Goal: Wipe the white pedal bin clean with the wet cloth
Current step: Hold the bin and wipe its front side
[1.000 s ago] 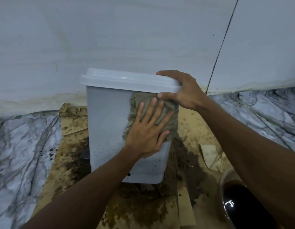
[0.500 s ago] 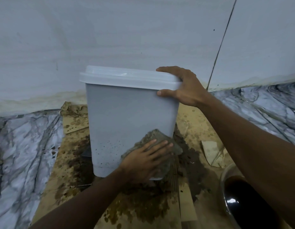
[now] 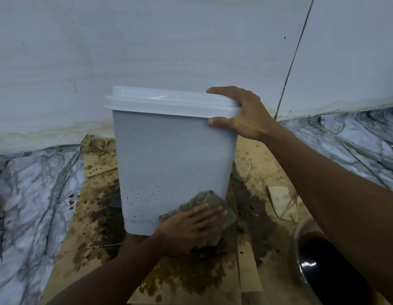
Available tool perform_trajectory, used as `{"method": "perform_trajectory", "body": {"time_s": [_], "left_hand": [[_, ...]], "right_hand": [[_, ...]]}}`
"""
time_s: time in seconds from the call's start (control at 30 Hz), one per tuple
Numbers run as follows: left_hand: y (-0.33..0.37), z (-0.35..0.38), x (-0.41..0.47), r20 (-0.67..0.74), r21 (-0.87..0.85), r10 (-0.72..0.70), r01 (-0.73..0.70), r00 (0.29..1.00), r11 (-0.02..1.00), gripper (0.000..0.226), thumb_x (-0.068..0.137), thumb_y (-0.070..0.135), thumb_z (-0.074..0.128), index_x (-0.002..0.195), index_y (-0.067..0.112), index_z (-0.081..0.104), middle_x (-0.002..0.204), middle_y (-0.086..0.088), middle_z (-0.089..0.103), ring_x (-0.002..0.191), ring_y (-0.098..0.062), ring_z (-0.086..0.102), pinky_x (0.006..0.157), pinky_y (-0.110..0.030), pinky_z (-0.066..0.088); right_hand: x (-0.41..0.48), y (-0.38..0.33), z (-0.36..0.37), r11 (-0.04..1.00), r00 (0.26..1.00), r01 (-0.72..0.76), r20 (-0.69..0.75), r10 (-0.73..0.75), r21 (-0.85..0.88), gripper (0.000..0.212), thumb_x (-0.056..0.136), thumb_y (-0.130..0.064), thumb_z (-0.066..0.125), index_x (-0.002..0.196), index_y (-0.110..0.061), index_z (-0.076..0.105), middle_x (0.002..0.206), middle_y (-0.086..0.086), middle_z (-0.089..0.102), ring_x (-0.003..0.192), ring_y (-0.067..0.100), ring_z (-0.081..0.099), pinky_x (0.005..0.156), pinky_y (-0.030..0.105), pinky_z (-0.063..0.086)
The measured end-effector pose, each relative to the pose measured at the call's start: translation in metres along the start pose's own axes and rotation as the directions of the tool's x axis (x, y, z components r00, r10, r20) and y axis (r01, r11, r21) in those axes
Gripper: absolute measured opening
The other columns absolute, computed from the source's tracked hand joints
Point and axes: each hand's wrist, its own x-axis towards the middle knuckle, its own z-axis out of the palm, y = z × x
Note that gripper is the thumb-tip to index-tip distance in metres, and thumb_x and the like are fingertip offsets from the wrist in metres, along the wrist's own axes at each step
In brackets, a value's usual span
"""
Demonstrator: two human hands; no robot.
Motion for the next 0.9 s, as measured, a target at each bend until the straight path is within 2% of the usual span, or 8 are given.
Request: {"method": "perform_trajectory", "body": {"time_s": [0.07, 0.17, 0.3, 0.4, 0.5, 0.67, 0.8, 0.9], "left_hand": [[-0.007, 0.003, -0.011, -0.002, 0.028, 0.055, -0.055, 0.998, 0.998, 0.072, 0.102, 0.045, 0.041, 0.161, 0.019, 0.011, 0.168, -0.013, -0.005, 0.155, -0.030, -0.008, 0.122, -0.048, -0.017], [-0.041, -0.009, -0.014, -0.133, 0.010, -0.183, 0.186, 0.974, 0.982, 0.068, 0.101, 0.051, 0.036, 0.160, 0.025, 0.013, 0.167, -0.011, -0.006, 0.154, -0.026, -0.014, 0.123, -0.047, -0.015], [-0.102, -0.044, -0.018, -0.300, -0.091, -0.581, 0.583, 0.757, 0.807, 0.070, 0.100, 0.056, 0.031, 0.159, 0.021, 0.019, 0.166, -0.015, 0.002, 0.155, -0.031, -0.001, 0.125, -0.050, -0.001], [-0.116, -0.047, -0.030, -0.359, -0.134, -0.670, 0.675, 0.650, 0.726, 0.071, 0.100, 0.054, 0.035, 0.158, 0.015, 0.025, 0.165, -0.021, 0.009, 0.154, -0.036, 0.005, 0.124, -0.054, 0.005], [-0.084, -0.020, -0.053, -0.290, -0.107, -0.618, 0.617, 0.731, 0.780, 0.071, 0.101, 0.055, 0.026, 0.161, 0.018, 0.013, 0.167, -0.020, -0.002, 0.155, -0.035, 0.001, 0.124, -0.053, -0.001], [-0.005, 0.038, -0.104, -0.048, 0.040, -0.238, 0.240, 0.970, 0.970, 0.071, 0.102, 0.054, 0.028, 0.161, 0.021, 0.009, 0.168, -0.015, -0.004, 0.155, -0.031, -0.005, 0.124, -0.051, -0.009], [-0.013, 0.033, -0.094, -0.046, 0.037, -0.200, 0.202, 0.979, 0.979, 0.063, 0.105, 0.050, 0.023, 0.161, 0.023, 0.012, 0.168, -0.011, -0.003, 0.155, -0.027, -0.004, 0.125, -0.047, -0.008], [-0.044, 0.006, -0.065, -0.135, -0.033, -0.380, 0.379, 0.915, 0.925, 0.062, 0.105, 0.054, 0.019, 0.159, 0.023, 0.018, 0.168, -0.009, -0.010, 0.155, -0.026, -0.006, 0.125, -0.046, -0.008]], "right_hand": [[0.000, 0.000, 0.001, 1.000, 1.000, 0.007, -0.005, -0.007, 0.007, 0.068, 0.065, -0.064, 0.075, 0.128, -0.042, 0.061, 0.132, -0.020, 0.060, 0.127, 0.010, 0.050, 0.114, 0.053, 0.032], [0.000, -0.001, 0.002, 1.000, 1.000, 0.011, -0.003, -0.011, 0.019, 0.068, 0.064, -0.064, 0.075, 0.127, -0.042, 0.062, 0.131, -0.019, 0.060, 0.127, 0.010, 0.050, 0.114, 0.053, 0.031], [-0.001, -0.002, 0.001, 1.000, 1.000, 0.012, -0.006, -0.011, 0.020, 0.070, 0.063, -0.066, 0.074, 0.127, -0.042, 0.062, 0.131, -0.019, 0.061, 0.127, 0.009, 0.050, 0.113, 0.053, 0.031], [0.000, -0.004, 0.001, 1.000, 1.000, 0.020, 0.001, -0.020, 0.006, 0.069, 0.063, -0.065, 0.073, 0.127, -0.043, 0.062, 0.129, -0.021, 0.060, 0.126, 0.009, 0.050, 0.113, 0.054, 0.032], [-0.001, -0.004, 0.001, 1.000, 1.000, 0.022, 0.007, -0.022, 0.000, 0.068, 0.064, -0.064, 0.074, 0.127, -0.043, 0.061, 0.127, -0.024, 0.058, 0.125, 0.008, 0.050, 0.113, 0.053, 0.031], [-0.001, -0.001, 0.000, 1.000, 1.000, 0.025, 0.000, -0.025, 0.004, 0.066, 0.066, -0.064, 0.075, 0.127, -0.043, 0.062, 0.132, -0.021, 0.060, 0.127, 0.008, 0.050, 0.113, 0.053, 0.032], [0.003, 0.001, 0.002, 1.000, 1.000, 0.015, -0.013, -0.015, 0.011, 0.066, 0.064, -0.065, 0.075, 0.125, -0.043, 0.063, 0.131, -0.021, 0.061, 0.127, 0.008, 0.051, 0.113, 0.053, 0.033], [0.005, 0.000, 0.003, 1.000, 1.000, 0.011, -0.016, -0.011, 0.015, 0.065, 0.063, -0.065, 0.075, 0.124, -0.044, 0.063, 0.129, -0.022, 0.062, 0.126, 0.007, 0.053, 0.112, 0.053, 0.034]]}}
